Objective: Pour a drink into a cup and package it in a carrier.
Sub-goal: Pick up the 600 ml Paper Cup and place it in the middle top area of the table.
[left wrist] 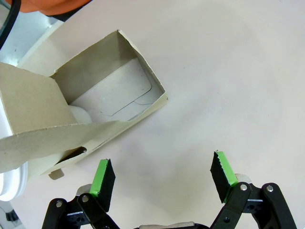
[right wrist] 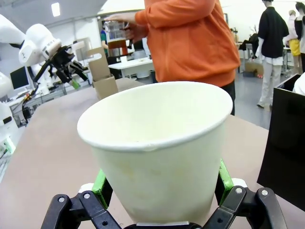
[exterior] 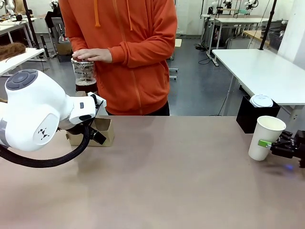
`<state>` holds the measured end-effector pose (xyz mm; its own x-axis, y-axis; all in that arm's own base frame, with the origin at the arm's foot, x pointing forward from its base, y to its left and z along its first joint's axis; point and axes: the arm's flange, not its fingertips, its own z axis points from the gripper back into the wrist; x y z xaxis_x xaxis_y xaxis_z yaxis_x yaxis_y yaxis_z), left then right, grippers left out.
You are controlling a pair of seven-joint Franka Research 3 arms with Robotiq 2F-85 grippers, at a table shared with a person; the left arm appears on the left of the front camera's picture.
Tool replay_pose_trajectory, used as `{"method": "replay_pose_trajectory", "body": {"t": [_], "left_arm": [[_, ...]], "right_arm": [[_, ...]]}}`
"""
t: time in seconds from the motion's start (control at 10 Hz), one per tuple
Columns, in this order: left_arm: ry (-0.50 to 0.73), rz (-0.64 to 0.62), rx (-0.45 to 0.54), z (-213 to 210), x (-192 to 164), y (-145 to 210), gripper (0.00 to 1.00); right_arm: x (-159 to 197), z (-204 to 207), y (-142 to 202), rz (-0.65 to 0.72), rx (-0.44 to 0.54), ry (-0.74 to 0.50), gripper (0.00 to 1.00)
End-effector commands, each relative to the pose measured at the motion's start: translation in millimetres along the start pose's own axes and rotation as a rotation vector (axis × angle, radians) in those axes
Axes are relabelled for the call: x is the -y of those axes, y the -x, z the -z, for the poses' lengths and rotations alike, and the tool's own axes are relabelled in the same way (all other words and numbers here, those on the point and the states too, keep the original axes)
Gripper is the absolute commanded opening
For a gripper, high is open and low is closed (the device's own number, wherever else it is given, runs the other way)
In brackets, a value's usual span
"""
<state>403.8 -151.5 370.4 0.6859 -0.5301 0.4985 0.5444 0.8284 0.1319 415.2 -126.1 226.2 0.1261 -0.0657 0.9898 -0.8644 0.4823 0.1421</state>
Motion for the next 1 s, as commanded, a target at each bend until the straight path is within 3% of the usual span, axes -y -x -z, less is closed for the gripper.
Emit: {"method": "replay_pose_trajectory", "body": {"t": [0.0,0.1,0.2,0.7,0.9], "left_arm": [[0.001,-0.001,0.0,-0.2,-0.1,0.2,1.0],[0.001,-0.001,0.0,-0.2,-0.1,0.2,1.0],[0.001,-0.001,0.0,-0.2,-0.1,0.2,1.0],[0.001,-0.001,0.0,-0.2,-0.1,0.2,1.0],[0.001,-0.001,0.0,-0.2,-0.1,0.2,1.0]], "right_arm": [[0.5,11.6,-4.2,0.033,-0.004,0.031,1.0],[1.9,10.2,-4.3,0.058,-0.007,0.021,0.95],[1.2,8.2,-3.7,0.063,-0.011,0.005,0.8],[-0.2,3.4,1.2,0.027,-0.004,-0.003,0.8],[-26.5,15.2,-46.1,0.019,0.03,0.027,0.8]]}}
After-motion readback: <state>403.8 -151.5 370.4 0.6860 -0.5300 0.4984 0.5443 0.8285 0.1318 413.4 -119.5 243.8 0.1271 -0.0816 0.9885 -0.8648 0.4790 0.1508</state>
